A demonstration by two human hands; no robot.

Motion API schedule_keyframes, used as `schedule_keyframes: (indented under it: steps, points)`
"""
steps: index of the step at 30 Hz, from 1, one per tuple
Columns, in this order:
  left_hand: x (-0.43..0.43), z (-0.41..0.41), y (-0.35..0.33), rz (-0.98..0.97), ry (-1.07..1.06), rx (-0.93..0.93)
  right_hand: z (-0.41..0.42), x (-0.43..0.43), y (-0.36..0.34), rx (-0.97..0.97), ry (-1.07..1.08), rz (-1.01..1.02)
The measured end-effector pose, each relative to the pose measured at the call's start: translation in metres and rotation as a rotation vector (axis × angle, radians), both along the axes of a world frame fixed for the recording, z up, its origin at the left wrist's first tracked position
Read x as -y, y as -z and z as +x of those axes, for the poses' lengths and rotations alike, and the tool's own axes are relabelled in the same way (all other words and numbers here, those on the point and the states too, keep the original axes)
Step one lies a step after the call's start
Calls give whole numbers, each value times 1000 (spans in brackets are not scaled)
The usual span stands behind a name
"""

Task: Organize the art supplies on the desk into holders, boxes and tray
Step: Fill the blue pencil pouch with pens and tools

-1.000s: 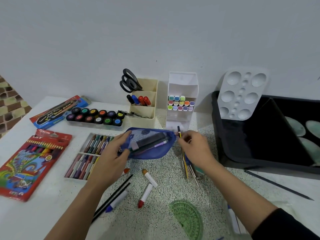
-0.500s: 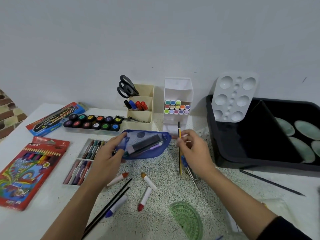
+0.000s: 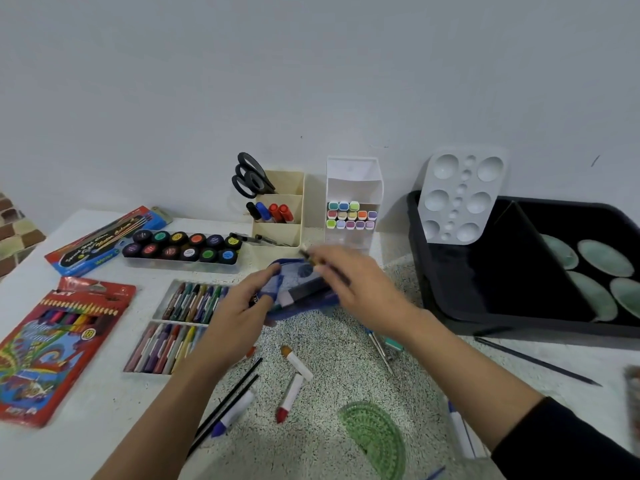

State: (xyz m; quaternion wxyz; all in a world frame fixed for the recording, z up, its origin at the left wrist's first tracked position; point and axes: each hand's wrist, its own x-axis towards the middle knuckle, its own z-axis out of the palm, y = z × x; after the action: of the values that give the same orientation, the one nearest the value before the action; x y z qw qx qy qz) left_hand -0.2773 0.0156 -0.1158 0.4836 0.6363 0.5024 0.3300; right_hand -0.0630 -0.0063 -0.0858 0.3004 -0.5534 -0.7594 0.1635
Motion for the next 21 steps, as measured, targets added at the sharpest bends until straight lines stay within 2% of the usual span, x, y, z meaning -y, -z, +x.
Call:
schedule_keyframes:
  steps: [1, 3, 5, 8, 10, 13, 18, 21]
  points:
    - [-1, 2, 0, -3, 9, 9, 1, -1, 3, 179, -20, 0]
    - [-3, 5, 0, -5, 19, 33, 2, -2, 7, 306, -35, -30]
    - [-4, 6, 1, -10, 16, 44, 3, -2, 7, 198, -8, -24]
    - [-7, 3, 4, 15, -5, 10, 16, 2, -7, -27, 207, 63]
    - [-10, -1, 6, 21, -38, 6, 28, 9, -12, -33, 289, 2]
    - [-13, -3, 9, 14, -47, 6, 37, 21, -5, 189, 261, -185]
    - [-16, -6, 15, 29, -39, -30, 32, 41, 12, 554, 310, -328]
    - [-16, -7, 15, 35, -35, -48, 22, 49, 25, 629, 325, -340]
